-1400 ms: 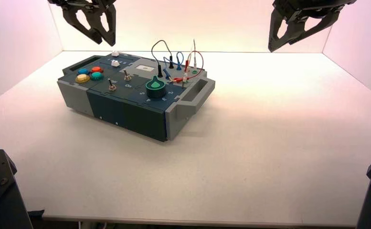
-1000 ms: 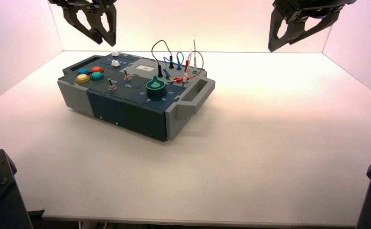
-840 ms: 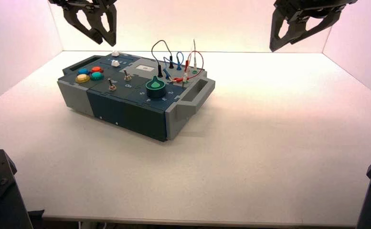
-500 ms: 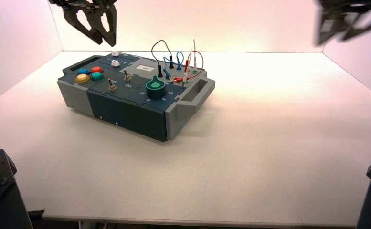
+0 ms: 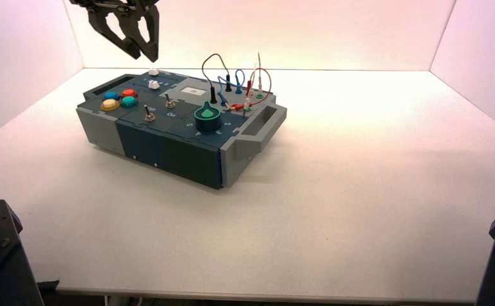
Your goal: Move the right gripper to the right.
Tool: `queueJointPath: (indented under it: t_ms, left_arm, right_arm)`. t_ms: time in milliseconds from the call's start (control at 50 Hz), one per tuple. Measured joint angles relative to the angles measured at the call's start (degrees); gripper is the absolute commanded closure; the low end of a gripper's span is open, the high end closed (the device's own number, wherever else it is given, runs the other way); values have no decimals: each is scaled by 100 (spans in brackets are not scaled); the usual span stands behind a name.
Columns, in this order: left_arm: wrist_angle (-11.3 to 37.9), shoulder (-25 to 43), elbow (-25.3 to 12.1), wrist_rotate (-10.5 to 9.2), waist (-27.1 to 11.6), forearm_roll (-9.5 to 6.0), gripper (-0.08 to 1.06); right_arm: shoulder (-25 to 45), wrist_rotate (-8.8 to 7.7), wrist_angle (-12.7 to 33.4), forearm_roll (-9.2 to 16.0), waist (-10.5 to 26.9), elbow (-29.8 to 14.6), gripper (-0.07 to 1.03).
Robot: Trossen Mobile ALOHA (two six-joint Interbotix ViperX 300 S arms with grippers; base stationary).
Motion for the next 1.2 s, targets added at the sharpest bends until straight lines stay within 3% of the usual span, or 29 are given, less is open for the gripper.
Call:
queueJointPath:
  t_ms: [1200]
  left_arm:
    - [62, 343, -35, 9, -123, 9, 44]
  right_arm:
    - [9, 9, -105, 35, 0, 0, 26]
